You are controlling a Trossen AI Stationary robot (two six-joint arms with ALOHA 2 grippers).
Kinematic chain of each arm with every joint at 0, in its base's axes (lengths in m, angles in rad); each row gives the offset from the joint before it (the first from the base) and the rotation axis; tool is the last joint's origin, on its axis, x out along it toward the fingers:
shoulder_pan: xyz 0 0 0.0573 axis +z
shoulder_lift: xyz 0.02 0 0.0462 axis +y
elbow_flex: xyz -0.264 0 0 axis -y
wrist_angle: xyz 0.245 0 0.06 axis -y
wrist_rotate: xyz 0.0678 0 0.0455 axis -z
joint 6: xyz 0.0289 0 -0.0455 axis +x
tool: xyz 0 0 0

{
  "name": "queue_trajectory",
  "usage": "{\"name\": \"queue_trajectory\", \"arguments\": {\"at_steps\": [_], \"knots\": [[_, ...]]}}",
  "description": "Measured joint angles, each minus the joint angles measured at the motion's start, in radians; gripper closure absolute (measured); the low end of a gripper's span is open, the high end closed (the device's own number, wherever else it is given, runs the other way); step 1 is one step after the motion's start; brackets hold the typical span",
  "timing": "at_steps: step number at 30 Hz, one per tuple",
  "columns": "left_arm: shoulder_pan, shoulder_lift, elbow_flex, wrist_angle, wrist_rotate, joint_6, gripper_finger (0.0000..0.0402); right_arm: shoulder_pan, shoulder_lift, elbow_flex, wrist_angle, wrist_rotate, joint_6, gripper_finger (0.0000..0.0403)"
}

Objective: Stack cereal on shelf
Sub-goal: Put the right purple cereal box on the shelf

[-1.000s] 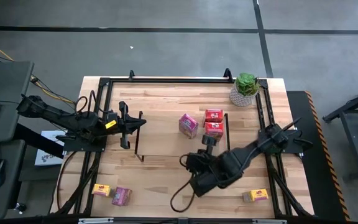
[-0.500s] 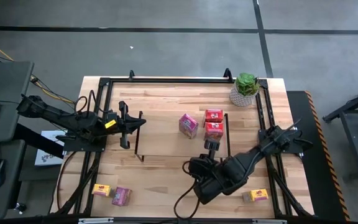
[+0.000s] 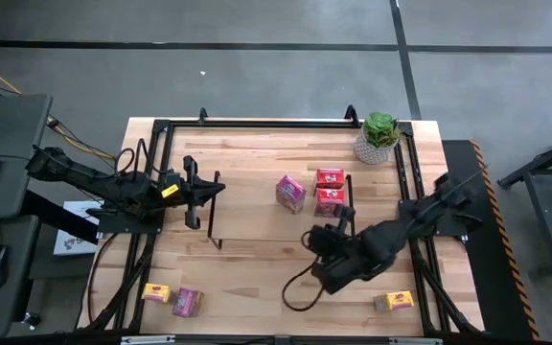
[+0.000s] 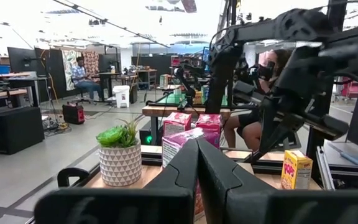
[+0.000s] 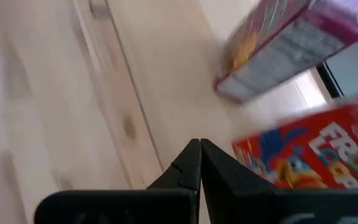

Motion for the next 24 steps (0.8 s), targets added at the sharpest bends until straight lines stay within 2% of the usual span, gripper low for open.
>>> {"name": "queue_trajectory", "arguments": {"at_steps": [3, 7, 9, 11, 13, 17, 20, 24], "knots": [[0.0, 0.0, 0.0, 0.008, 0.0, 0.0, 0.0401, 0.005, -0.124, -0.214, 0.313, 0.05, -0.063, 0.0403], [0.0, 0.0, 0.0, 0.009, 0.0, 0.0, 0.0401, -0.031, -0.206, -0.478, 0.782, -0.021, -0.175, 0.0403], [0.0, 0.0, 0.0, 0.009, 0.0, 0.001, 0.0401, -0.051, -0.209, -0.548, 0.966, -0.027, -0.233, 0.0403], [0.0, 0.0, 0.0, 0.01, 0.0, 0.001, 0.0402, -0.069, -0.191, -0.57, 1.078, -0.019, -0.289, 0.0403], [0.0, 0.0, 0.0, 0.009, 0.0, 0.001, 0.0401, -0.083, -0.157, -0.556, 1.104, 0.01, -0.316, 0.0403], [0.0, 0.0, 0.0, 0.01, 0.0, 0.014, 0.0402, -0.09, -0.081, -0.438, 1.054, 0.165, -0.322, 0.0403], [0.0, 0.0, 0.0, 0.009, 0.0, 0.017, 0.0402, -0.086, -0.014, -0.333, 0.968, 0.255, -0.313, 0.0403], [0.0, 0.0, 0.0, 0.007, 0.0, 0.017, 0.0401, -0.08, 0.058, -0.219, 0.816, 0.316, -0.238, 0.0403]]}}
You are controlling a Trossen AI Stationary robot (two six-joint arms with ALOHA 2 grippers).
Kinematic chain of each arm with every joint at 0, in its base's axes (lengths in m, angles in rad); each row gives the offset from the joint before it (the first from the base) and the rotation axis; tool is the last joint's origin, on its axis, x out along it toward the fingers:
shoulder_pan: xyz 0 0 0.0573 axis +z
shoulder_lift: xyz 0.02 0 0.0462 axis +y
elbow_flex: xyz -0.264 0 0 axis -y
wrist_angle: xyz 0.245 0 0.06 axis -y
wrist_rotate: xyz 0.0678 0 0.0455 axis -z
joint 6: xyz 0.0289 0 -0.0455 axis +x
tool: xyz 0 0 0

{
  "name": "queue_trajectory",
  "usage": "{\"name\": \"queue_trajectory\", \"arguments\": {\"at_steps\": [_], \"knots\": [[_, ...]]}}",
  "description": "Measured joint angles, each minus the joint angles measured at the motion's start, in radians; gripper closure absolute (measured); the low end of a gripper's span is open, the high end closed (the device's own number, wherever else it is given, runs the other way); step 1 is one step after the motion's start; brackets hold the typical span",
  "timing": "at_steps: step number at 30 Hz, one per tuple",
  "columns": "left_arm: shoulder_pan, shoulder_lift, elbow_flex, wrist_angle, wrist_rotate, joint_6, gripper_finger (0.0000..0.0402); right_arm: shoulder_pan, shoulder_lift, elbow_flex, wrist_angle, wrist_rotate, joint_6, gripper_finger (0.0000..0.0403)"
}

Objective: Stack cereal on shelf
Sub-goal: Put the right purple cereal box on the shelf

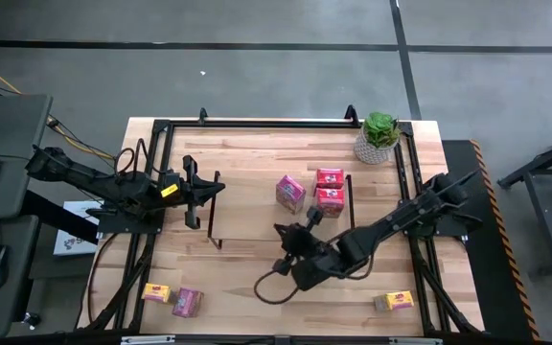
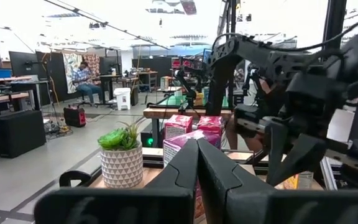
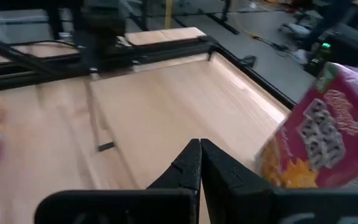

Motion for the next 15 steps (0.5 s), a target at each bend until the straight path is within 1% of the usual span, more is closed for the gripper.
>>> {"name": "queue_trajectory", "arguments": {"at_steps": [5, 7, 15], "knots": [[0.0, 0.0, 0.0, -0.002, 0.0, -0.007, 0.0402, -0.007, 0.064, 0.071, -0.163, 0.049, 0.128, 0.0403], [0.0, 0.0, 0.0, -0.001, 0.0, -0.007, 0.0402, -0.01, 0.07, 0.075, -0.201, 0.069, 0.172, 0.0403], [0.0, 0.0, 0.0, -0.001, 0.0, -0.008, 0.0402, -0.046, 0.071, 0.067, -0.337, 0.088, 0.351, 0.0403]]}}
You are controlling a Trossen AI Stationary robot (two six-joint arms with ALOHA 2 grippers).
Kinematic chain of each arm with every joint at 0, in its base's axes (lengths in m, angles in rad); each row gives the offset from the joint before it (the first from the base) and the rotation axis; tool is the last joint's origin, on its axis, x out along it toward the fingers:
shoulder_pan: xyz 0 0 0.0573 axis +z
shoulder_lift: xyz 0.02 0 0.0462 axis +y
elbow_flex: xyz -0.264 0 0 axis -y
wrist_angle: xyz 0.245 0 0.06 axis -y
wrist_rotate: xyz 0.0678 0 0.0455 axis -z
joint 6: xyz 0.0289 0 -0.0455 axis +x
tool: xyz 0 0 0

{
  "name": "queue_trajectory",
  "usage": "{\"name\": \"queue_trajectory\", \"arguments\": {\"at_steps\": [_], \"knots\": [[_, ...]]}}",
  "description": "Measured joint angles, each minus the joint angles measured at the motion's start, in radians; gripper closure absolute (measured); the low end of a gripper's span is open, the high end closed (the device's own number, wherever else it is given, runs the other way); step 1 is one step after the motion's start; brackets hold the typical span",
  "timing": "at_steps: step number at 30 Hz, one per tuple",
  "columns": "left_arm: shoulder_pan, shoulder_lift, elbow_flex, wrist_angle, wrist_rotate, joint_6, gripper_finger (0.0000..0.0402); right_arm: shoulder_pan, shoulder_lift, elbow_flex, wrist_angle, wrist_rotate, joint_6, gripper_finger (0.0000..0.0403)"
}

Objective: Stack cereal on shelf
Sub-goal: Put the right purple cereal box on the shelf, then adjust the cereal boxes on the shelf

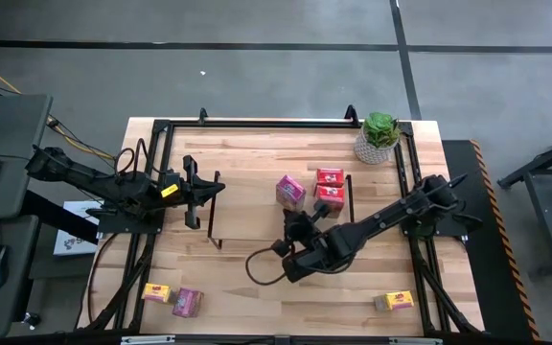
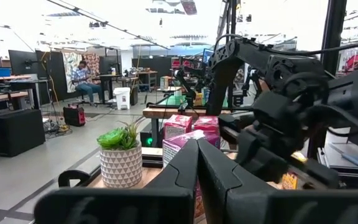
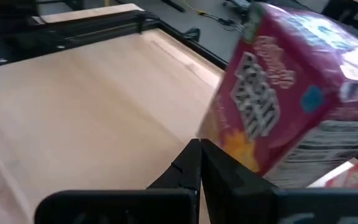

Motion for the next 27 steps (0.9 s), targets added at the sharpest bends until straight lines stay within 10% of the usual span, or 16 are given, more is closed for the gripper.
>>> {"name": "queue_trajectory", "arguments": {"at_steps": [27], "knots": [[0.0, 0.0, 0.0, 0.0, 0.0, 0.0, 0.0402, 0.011, -0.002, 0.0, -0.114, -0.126, 0.062, 0.0403]]}}
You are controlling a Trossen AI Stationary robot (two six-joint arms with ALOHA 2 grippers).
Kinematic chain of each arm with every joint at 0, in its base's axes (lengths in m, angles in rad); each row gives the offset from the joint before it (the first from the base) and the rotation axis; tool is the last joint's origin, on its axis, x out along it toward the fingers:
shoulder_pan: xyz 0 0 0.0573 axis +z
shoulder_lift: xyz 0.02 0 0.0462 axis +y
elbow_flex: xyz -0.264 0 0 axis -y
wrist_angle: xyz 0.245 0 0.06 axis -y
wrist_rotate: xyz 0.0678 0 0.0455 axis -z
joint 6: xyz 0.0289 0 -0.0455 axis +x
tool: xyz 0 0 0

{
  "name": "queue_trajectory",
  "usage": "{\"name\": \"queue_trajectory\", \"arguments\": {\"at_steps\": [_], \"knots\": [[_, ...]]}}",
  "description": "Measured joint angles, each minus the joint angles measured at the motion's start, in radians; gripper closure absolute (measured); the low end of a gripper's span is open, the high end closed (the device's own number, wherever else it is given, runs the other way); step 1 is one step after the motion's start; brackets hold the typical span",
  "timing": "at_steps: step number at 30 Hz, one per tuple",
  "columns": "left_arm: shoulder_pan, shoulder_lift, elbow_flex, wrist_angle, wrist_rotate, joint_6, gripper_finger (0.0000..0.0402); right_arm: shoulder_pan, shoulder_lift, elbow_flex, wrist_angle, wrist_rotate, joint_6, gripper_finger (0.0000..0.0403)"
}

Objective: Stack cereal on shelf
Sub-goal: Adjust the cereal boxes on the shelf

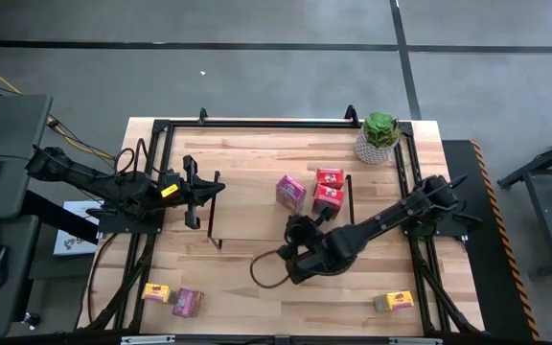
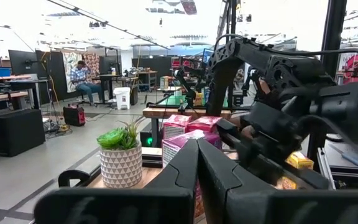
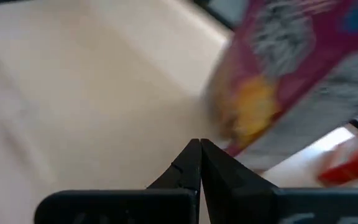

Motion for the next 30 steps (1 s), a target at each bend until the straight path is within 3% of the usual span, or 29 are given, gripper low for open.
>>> {"name": "queue_trajectory", "arguments": {"at_steps": [7, 12, 16, 23, 26, 30], "knots": [[0.0, 0.0, 0.0, -0.001, 0.0, 0.0, 0.0402, 0.079, -0.06, 0.0, 0.197, -0.216, -0.353, 0.0403], [0.0, 0.0, 0.0, -0.003, 0.0, 0.0, 0.0402, 0.163, -0.15, 0.0, 0.125, -0.377, -0.445, 0.0403], [0.0, 0.0, 0.0, -0.005, 0.0, 0.0, 0.0402, 0.237, -0.221, 0.0, -0.065, -0.324, -0.296, 0.0403], [0.0, 0.0, 0.0, -0.004, 0.0, -0.003, 0.0401, 0.314, -0.284, 0.0, -0.49, -0.186, 0.151, 0.0403], [0.0, 0.0, 0.0, -0.004, 0.0, -0.003, 0.0402, 0.315, -0.284, 0.0, -0.54, -0.146, 0.222, 0.0403], [0.0, 0.0, 0.0, -0.004, 0.0, -0.002, 0.0401, 0.288, -0.281, 0.0, -0.489, -0.142, 0.185, 0.0403]]}}
